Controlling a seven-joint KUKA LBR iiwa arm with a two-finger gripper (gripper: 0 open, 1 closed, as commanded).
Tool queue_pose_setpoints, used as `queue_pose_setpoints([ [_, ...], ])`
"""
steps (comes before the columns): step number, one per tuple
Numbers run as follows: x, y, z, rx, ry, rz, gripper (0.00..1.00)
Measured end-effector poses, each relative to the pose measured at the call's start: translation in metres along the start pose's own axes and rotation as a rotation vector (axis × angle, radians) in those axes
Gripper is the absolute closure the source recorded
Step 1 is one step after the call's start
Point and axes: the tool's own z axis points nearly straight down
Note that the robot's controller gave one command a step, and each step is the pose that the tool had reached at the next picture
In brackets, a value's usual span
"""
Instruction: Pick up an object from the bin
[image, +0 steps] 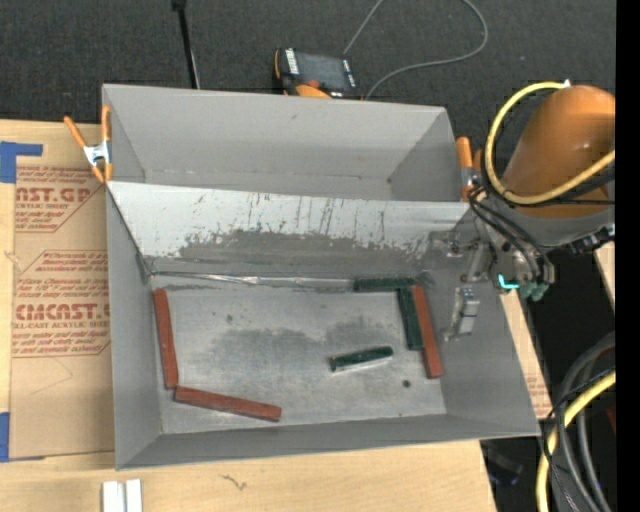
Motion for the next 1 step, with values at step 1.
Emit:
queue_pose_setpoints([
  [1,0.0467,0.0562,0.136,-0.002,0.004,-0.165,0.0],
])
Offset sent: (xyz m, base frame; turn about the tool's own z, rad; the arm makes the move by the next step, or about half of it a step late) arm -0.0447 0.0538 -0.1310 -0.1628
